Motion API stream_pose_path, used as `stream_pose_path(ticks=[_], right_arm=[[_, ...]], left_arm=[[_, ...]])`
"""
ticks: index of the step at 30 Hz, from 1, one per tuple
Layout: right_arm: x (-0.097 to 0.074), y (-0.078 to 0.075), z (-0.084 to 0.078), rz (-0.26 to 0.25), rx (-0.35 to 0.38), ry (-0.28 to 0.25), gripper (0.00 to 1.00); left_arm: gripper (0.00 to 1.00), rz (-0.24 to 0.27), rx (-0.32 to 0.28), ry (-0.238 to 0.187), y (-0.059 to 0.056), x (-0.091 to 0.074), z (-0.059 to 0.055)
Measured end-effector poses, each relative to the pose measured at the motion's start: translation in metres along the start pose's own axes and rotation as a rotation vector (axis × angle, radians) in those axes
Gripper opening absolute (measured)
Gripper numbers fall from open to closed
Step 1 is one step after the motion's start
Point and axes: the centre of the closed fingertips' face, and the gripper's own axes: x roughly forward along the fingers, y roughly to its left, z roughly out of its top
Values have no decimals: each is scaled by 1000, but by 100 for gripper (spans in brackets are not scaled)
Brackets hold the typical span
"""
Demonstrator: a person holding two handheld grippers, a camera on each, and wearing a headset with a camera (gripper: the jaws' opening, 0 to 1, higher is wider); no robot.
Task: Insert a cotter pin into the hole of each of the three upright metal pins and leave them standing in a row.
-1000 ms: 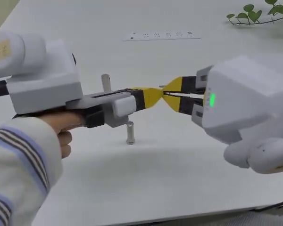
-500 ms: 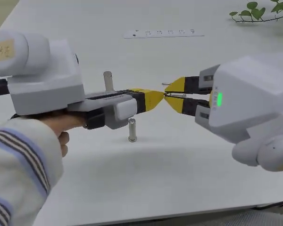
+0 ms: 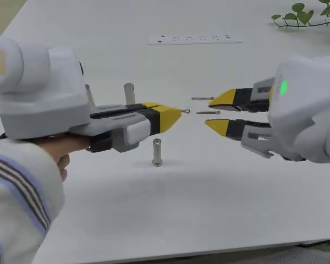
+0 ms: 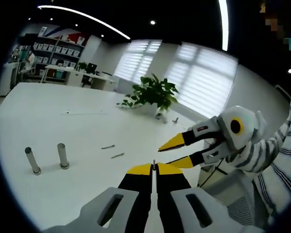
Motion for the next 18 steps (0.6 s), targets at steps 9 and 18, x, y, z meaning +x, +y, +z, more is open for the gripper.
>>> stream_pose_path(ticks=[9, 18], right_arm=[[3, 8, -2, 68, 148, -49, 20], [3, 16, -5, 132, 244, -66, 21]], left_arm=[[0, -9, 118, 12, -7, -5, 0], [0, -14, 242, 38, -15, -9, 3]])
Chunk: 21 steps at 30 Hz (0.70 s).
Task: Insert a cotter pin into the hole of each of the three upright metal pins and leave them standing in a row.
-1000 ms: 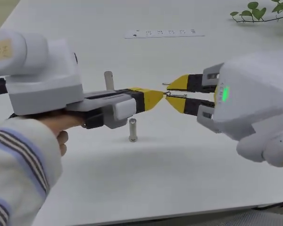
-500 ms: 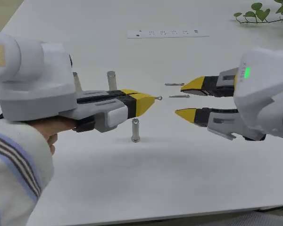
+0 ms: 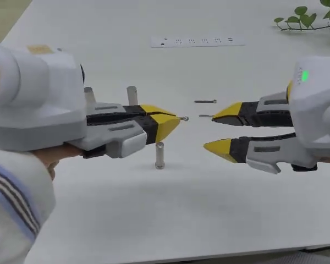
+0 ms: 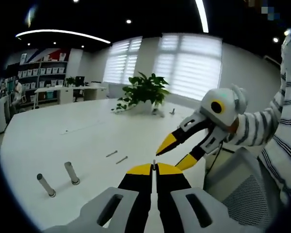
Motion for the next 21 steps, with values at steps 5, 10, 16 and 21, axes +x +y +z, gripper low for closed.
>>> stream_pose_path(ticks=[5, 10, 16, 21], right_arm=[[-1, 6, 3, 33, 69, -26, 20], [-3, 15, 8, 94, 147, -60, 17], [-6, 18, 9, 115, 156, -67, 15], [-8, 19, 11, 133, 186, -87, 14]], left_arm=[[0, -31, 63, 0, -8, -2, 5], [0, -63, 140, 2, -14, -2, 6], [0, -78, 167, 29, -16, -1, -2], [0, -102, 188, 41, -20, 1, -7]])
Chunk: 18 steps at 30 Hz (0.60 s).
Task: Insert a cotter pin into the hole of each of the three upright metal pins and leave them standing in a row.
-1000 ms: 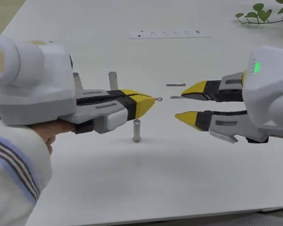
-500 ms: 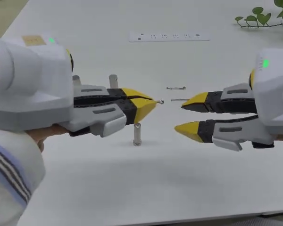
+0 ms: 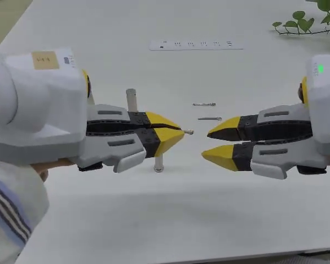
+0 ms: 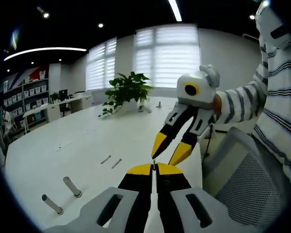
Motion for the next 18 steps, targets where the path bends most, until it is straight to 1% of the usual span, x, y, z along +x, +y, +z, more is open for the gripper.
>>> stream_pose_path(ticks=[3, 5, 7, 11, 15, 18], right_arm=[[0, 3, 1, 16, 8, 0, 13], [0, 6, 4, 39, 47, -23, 11], [0, 5, 5, 49, 60, -36, 10], [2, 9, 4, 58, 43, -29, 9], [5, 13, -2, 73, 38, -12, 7], [8, 17, -4, 85, 34, -7, 6]], left_arm=[[0, -14, 6, 6, -3, 1, -2], [0, -24, 14, 10, -5, 2, -3], [0, -33, 21, 13, -7, 3, -3], [0, -47, 22, 21, -13, 6, -4], [0, -58, 30, 52, -16, 8, -12], [0, -69, 26, 57, -18, 9, -15]])
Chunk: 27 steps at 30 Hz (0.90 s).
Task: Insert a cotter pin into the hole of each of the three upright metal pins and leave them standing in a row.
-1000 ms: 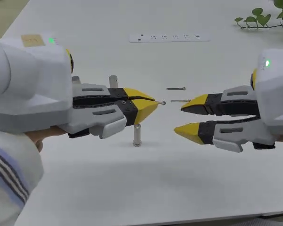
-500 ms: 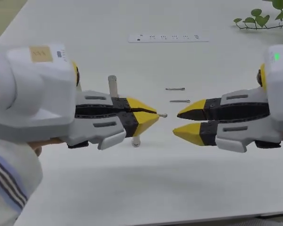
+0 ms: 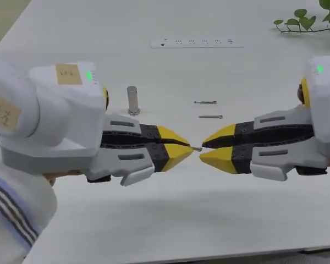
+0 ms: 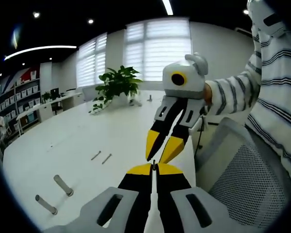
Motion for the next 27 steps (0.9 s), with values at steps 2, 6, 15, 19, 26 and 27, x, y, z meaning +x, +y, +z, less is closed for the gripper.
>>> stream_pose_path(ticks=[2, 6, 15, 19, 26, 27], right_arm=[[2, 1, -1, 10, 1, 3, 6], [5, 5, 0, 24, 3, 0, 2], [10, 9, -1, 47, -2, 10, 0], [11, 10, -2, 46, -21, 19, 0], [11, 11, -5, 52, -30, 26, 0], [11, 12, -5, 54, -35, 30, 0]], left_arm=[[0, -4, -14, -8, -1, 0, 0], [0, -2, -29, -14, -2, 0, -2], [0, -7, -29, 5, -4, -2, -7], [0, -7, -38, 16, -4, -2, -13], [0, -9, -43, 35, -6, -2, -20], [0, -12, -42, 40, -7, -2, -21]])
